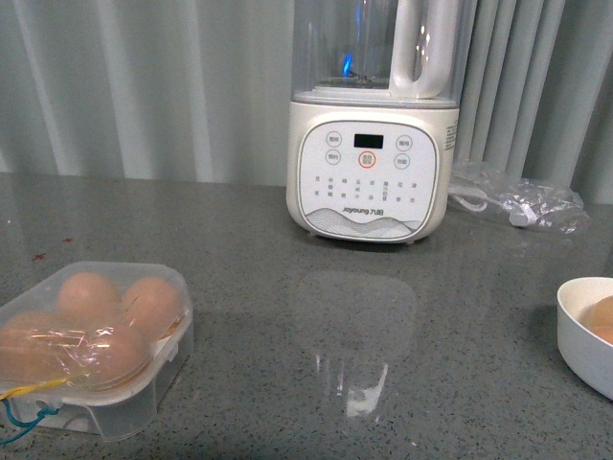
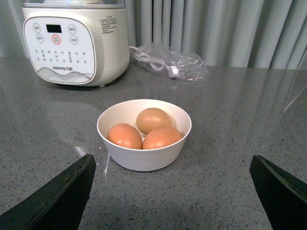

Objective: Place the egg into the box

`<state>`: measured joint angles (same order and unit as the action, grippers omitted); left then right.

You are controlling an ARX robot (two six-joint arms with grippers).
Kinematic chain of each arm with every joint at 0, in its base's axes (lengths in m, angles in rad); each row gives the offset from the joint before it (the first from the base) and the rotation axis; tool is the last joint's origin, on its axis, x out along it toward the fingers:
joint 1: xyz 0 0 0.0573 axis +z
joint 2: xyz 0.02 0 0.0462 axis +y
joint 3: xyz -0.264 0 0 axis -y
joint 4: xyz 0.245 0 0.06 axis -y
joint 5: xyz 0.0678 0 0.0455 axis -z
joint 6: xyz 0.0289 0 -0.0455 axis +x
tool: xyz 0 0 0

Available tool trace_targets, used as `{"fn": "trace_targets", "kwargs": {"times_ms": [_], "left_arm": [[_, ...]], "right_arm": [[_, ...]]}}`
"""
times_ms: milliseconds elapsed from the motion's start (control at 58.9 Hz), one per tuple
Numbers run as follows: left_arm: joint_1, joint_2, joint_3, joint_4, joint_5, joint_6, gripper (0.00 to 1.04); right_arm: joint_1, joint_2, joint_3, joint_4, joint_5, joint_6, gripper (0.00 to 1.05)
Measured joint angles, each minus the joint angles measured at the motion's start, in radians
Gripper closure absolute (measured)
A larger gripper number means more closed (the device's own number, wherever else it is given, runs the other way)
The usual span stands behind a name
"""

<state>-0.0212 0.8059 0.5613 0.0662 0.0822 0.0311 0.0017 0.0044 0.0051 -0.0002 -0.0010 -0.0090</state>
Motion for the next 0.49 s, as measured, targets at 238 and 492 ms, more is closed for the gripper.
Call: {"fn": "trace_targets", "kwargs": {"times_ms": [238, 492], "left_arm": [[0.034, -0.183, -0.077, 0.043, -0.062, 0.0, 0.21], [0.024, -0.328, -0.27, 0.118, -0.08, -0.025, 0.67]], "right_arm": [[0.0, 0.0, 0.0, 0.0, 0.0, 0.0, 0.07], [0.0, 0.0, 0.0, 0.0, 0.0, 0.0, 0.07]]}}
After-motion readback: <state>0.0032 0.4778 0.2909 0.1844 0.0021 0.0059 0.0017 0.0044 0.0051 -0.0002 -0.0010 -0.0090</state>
